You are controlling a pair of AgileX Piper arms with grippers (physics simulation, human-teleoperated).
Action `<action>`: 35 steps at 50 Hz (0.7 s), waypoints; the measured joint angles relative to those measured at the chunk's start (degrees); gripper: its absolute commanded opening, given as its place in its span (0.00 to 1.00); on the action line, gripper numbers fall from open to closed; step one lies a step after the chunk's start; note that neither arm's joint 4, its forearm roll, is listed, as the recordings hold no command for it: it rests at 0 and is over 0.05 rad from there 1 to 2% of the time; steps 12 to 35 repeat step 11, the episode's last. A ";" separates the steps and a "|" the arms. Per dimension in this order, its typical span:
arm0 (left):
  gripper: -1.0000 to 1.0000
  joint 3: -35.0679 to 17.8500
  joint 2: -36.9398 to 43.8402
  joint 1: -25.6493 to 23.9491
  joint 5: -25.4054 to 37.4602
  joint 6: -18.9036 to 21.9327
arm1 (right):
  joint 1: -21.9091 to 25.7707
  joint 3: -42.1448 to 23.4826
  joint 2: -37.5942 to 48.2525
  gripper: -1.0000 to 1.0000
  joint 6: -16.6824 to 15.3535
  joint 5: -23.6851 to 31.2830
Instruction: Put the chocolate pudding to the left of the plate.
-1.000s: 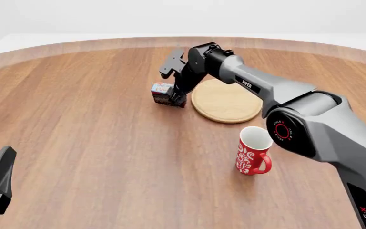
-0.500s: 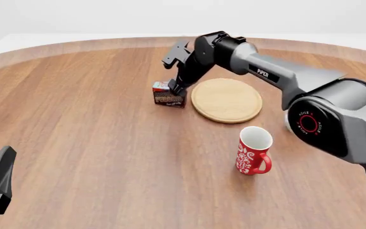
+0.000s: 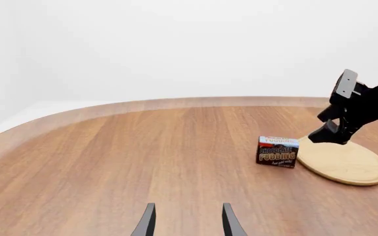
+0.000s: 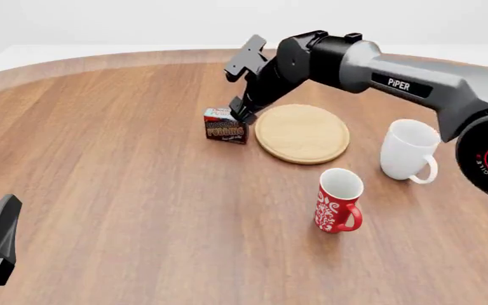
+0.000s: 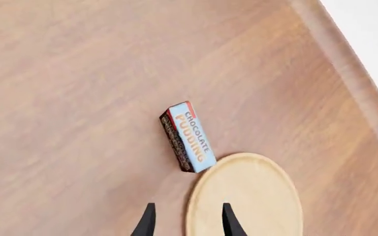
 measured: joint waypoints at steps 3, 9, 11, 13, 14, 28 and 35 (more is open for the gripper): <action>1.00 0.00 0.00 0.00 0.00 0.00 | 0.46 2.58 -1.88 1.00 0.94 -1.67; 1.00 0.00 0.00 0.00 0.00 0.00 | 1.42 8.25 -5.96 1.00 3.14 -5.74; 1.00 0.00 0.00 0.00 0.00 0.00 | 1.69 9.96 -7.49 1.00 3.99 -7.17; 1.00 0.00 0.00 0.00 0.00 0.00 | 1.69 9.96 -7.49 1.00 3.99 -7.17; 1.00 0.00 0.00 0.00 0.00 0.00 | 1.69 9.96 -7.49 1.00 3.99 -7.17; 1.00 0.00 0.00 0.00 0.00 0.00 | 1.69 9.96 -7.49 1.00 3.99 -7.17; 1.00 0.00 0.00 0.00 0.00 0.00 | 1.69 9.96 -7.49 1.00 3.99 -7.17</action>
